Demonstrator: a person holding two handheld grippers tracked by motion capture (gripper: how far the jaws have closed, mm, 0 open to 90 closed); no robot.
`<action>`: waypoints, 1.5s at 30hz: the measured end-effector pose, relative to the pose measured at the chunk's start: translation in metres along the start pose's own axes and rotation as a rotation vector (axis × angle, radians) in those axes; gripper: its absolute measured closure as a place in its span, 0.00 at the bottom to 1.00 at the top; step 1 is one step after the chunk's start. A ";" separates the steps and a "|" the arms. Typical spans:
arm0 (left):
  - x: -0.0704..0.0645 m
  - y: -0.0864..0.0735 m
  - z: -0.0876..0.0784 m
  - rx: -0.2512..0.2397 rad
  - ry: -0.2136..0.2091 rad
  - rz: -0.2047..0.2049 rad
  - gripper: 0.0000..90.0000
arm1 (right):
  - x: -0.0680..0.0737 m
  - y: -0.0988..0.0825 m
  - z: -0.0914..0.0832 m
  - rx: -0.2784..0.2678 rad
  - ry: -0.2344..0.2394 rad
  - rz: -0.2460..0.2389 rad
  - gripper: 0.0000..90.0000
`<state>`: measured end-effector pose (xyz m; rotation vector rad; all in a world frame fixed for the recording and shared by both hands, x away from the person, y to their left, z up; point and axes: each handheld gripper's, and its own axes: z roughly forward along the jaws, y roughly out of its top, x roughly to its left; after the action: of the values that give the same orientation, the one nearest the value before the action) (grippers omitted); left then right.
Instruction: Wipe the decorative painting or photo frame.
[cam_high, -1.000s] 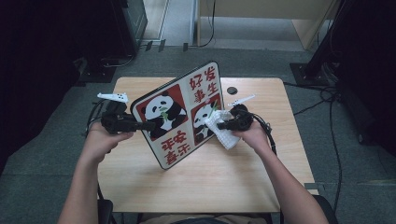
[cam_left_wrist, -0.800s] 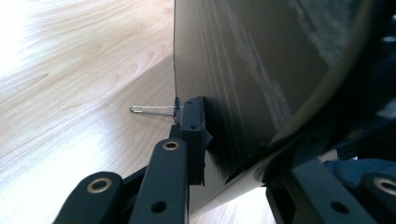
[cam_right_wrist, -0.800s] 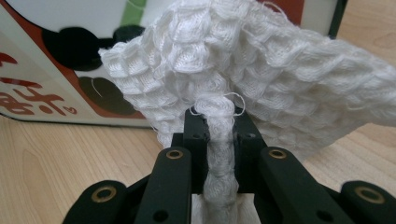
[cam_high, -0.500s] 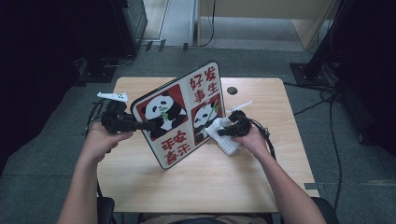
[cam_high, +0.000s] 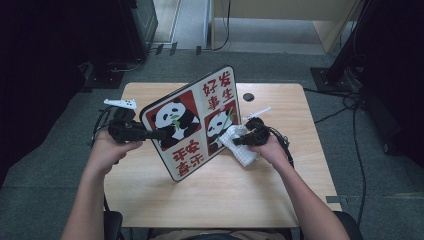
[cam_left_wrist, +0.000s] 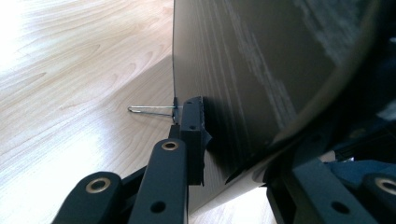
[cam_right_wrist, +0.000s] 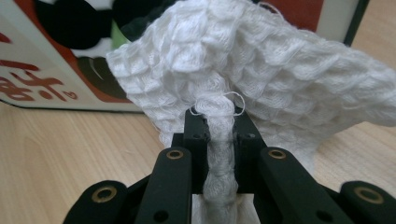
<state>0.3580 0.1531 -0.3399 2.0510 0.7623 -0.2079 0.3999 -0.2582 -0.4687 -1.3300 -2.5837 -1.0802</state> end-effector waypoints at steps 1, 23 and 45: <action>0.000 0.000 0.000 0.000 -0.001 0.001 0.82 | 0.002 0.003 -0.005 -0.013 0.000 -0.009 0.90; 0.001 -0.001 0.000 -0.011 -0.005 -0.009 0.82 | 0.040 0.072 -0.095 -0.142 0.008 -0.085 0.90; 0.002 -0.001 0.000 -0.011 -0.007 -0.005 0.83 | 0.108 0.189 -0.166 -0.153 -0.052 -0.239 0.90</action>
<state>0.3593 0.1547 -0.3414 2.0370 0.7627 -0.2135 0.4253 -0.2080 -0.2013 -1.1093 -2.8051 -1.3189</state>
